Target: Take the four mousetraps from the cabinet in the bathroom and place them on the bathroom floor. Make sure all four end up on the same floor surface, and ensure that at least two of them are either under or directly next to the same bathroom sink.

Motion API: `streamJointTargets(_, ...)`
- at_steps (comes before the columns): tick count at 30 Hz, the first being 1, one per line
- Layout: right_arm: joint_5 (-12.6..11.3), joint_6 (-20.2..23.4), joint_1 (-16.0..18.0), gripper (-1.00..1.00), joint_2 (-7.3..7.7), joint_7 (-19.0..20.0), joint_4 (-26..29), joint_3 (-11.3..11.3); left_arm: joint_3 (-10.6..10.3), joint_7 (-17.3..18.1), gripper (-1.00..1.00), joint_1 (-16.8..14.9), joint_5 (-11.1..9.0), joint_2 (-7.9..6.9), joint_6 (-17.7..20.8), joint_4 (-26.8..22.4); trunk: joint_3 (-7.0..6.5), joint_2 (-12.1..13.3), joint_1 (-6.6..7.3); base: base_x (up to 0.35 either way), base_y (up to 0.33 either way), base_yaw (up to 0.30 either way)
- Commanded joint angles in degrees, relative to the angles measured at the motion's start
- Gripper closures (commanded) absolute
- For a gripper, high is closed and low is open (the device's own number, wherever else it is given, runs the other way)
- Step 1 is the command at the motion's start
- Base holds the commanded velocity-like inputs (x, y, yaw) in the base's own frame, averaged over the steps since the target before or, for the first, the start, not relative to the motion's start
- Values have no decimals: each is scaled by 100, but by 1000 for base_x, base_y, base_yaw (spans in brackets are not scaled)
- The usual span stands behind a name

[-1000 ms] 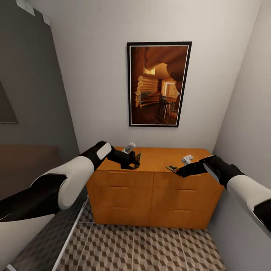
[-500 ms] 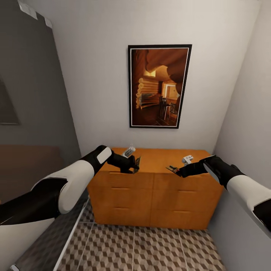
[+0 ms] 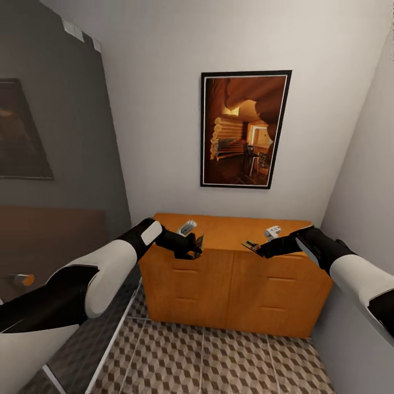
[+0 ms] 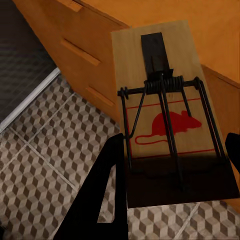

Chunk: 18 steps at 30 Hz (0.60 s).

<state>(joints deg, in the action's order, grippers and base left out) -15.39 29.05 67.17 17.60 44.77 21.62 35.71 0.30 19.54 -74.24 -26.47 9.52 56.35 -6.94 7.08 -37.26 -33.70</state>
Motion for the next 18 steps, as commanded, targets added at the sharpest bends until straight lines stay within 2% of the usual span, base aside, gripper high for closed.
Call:
streamJointTargets(1, -66, 48, 7, 100, 6, -3, 8, 33, 2, 31, 100, 8, 47, 0, 11, -5, 10, -9, 1, -284, 80, 24)
streamJointTargets(10, -64, 48, 7, 100, 6, -3, 8, 33, 3, 32, 100, 89, 365, 5, 8, -9, -24, -9, 1, -303, 59, 103)
streamJointTargets(15, -61, 48, 7, 100, 6, -3, 8, 33, 5, 32, 100, 97, 428, 6, -27, -9, -56, -9, 1, -299, 10, 175)
streamJointTargets(18, -61, 48, 7, 100, 6, -3, 8, 33, 5, 32, 100, 101, 438, 6, -113, -3, -75, -9, 1, -100, 1, 165)
